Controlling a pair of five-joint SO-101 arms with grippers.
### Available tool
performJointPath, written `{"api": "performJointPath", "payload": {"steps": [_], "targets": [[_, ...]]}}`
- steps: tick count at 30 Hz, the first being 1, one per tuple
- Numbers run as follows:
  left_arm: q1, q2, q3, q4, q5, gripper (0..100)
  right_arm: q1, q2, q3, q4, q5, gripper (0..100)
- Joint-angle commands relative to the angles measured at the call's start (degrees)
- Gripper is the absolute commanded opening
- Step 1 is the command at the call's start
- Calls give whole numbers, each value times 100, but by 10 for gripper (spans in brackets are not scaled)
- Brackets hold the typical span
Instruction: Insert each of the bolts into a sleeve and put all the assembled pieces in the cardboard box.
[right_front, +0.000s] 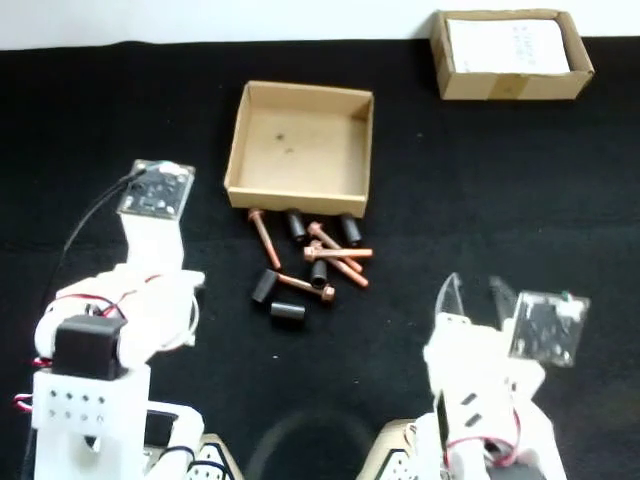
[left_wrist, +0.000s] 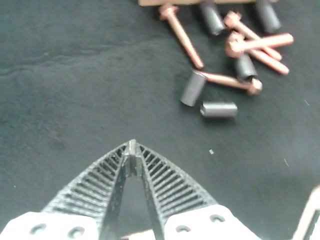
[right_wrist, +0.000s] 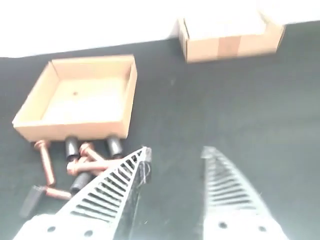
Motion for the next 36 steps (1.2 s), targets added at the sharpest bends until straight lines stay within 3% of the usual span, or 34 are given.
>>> {"api": "performJointPath", "payload": {"steps": [1, 6, 9, 16, 18, 20, 27, 30, 36], "targets": [[-215, 13, 251, -369, 9, 10, 101, 57, -374, 57, 167, 306], [-207, 22, 268, -422, 9, 10, 585, 804, -549, -4, 35, 306], [-242, 40, 259, -589, 9, 10, 699, 1807, -1473, 180, -237, 306], [-242, 48, -13, -571, 18, 10, 207, 4699, -4426, 2642, -316, 307], [-242, 48, -189, -571, 18, 10, 163, 5077, -4778, 2589, -316, 307], [-286, 57, -409, -571, 18, 10, 84, 5051, -4796, 2571, -343, 307], [-1191, 760, -1182, -580, 18, 11, -1851, 5112, -3925, 2536, -343, 307], [-1684, 1376, -1393, -563, 26, 11, -1965, 5552, -3433, 2527, -264, 307], [-1895, 1851, -1226, -431, 26, 11, -2378, 6862, -3160, 2554, 1257, 307]]}}
